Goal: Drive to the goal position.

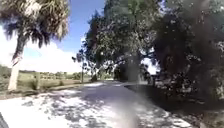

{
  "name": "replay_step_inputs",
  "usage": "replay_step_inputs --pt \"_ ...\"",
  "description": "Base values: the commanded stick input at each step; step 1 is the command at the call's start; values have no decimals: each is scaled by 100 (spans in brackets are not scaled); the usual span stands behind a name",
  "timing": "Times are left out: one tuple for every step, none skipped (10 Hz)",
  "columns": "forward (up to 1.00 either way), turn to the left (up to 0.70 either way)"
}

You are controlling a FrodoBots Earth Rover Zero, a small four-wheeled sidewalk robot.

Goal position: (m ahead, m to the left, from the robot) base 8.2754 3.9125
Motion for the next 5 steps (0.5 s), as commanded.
replay_step_inputs --pt "70 0" --pt "70 0" --pt "70 0" --pt "70 0" --pt "70 0"
